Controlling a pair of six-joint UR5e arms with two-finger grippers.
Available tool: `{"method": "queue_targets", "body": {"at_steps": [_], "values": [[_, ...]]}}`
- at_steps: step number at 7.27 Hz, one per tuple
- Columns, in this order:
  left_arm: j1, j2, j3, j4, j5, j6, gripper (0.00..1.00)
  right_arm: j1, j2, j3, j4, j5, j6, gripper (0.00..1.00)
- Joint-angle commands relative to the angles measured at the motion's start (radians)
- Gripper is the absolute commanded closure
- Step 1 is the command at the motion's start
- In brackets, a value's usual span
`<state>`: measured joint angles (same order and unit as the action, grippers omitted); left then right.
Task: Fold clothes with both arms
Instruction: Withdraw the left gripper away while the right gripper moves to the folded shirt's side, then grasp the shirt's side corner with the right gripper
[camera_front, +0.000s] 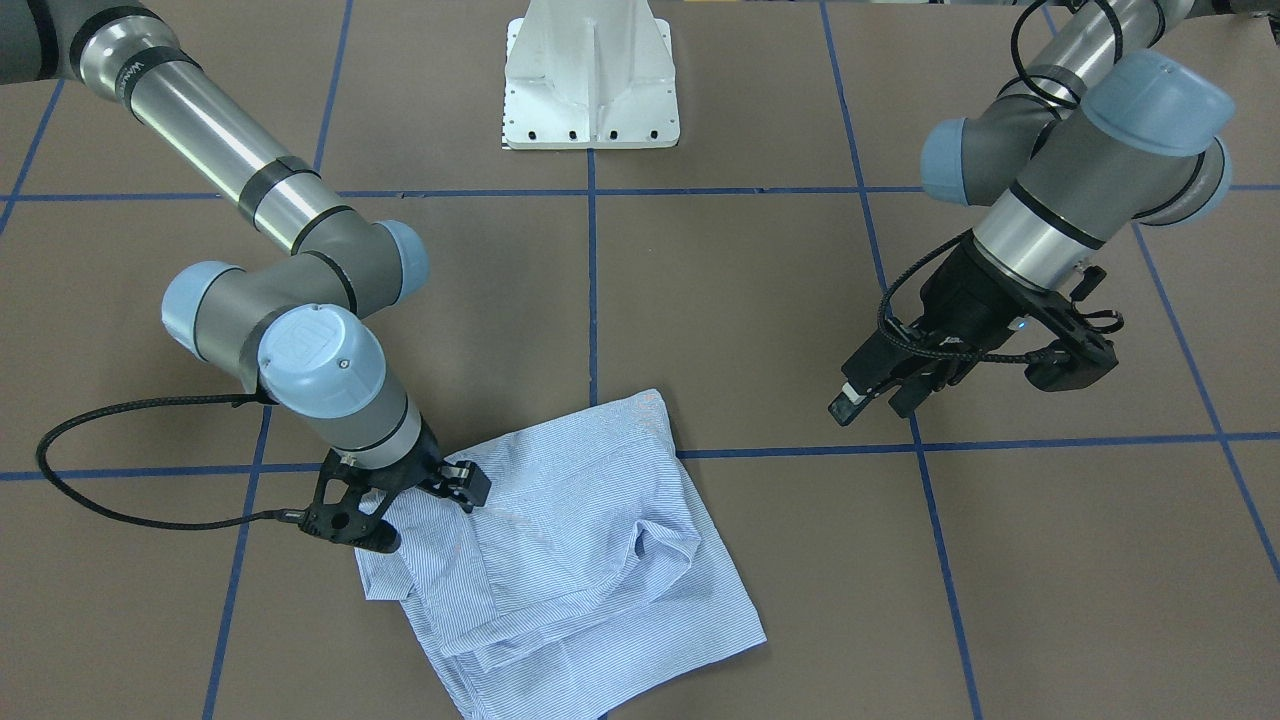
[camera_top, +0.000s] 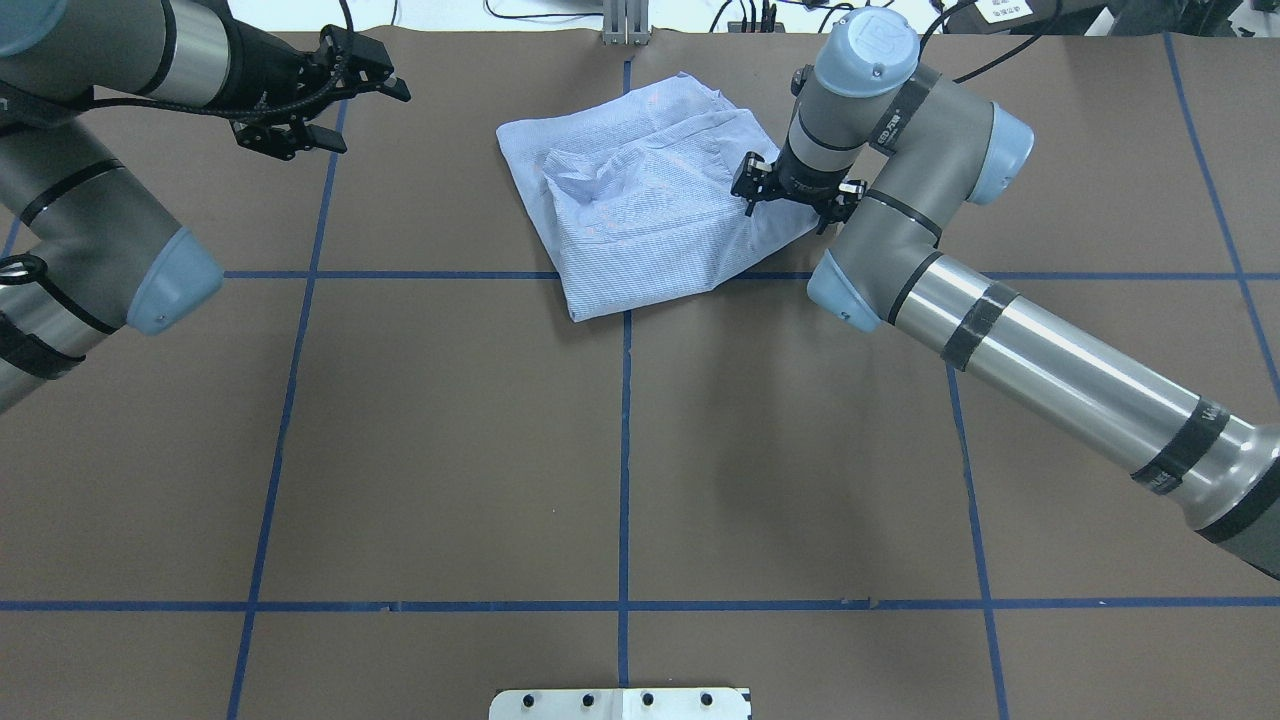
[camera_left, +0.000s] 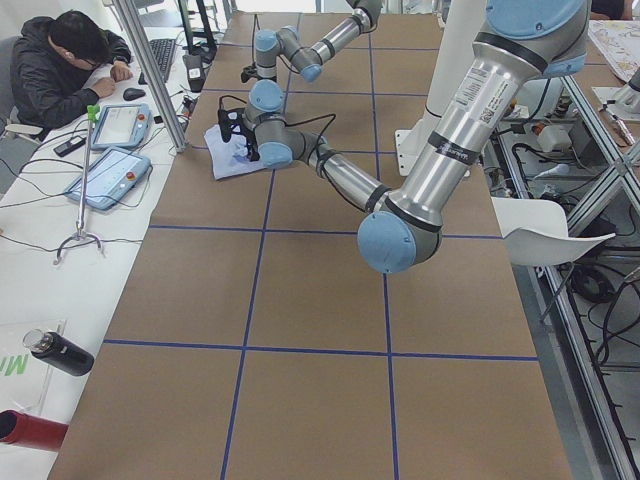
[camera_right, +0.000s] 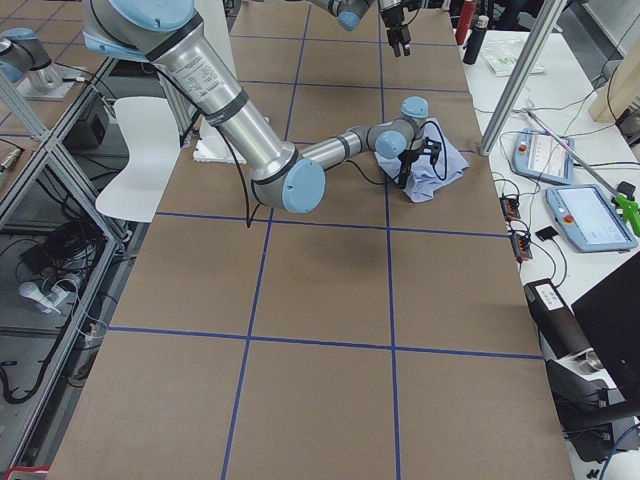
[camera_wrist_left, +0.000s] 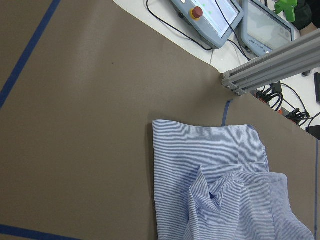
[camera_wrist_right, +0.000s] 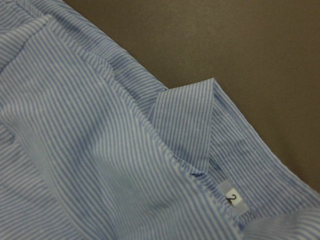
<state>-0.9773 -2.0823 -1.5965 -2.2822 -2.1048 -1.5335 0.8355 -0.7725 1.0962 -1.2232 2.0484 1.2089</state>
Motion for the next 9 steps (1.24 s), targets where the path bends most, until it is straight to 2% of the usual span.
{"method": "queue_targets", "body": {"at_steps": [1,3,5,9], "values": [[0.000,-0.002,-0.003,0.000,0.000,0.000,0.01,0.019,0.010,-0.029,0.008,-0.007,-0.045,0.00],[0.002,-0.004,-0.007,0.000,0.002,0.000,0.01,0.022,0.010,-0.051,0.008,-0.045,-0.129,0.00],[0.002,-0.004,-0.007,0.001,0.002,0.000,0.01,0.033,0.039,-0.045,0.008,-0.040,-0.128,0.00],[0.000,0.005,-0.005,0.001,0.002,0.001,0.01,0.030,0.082,0.033,0.007,-0.036,-0.129,0.00]]}}
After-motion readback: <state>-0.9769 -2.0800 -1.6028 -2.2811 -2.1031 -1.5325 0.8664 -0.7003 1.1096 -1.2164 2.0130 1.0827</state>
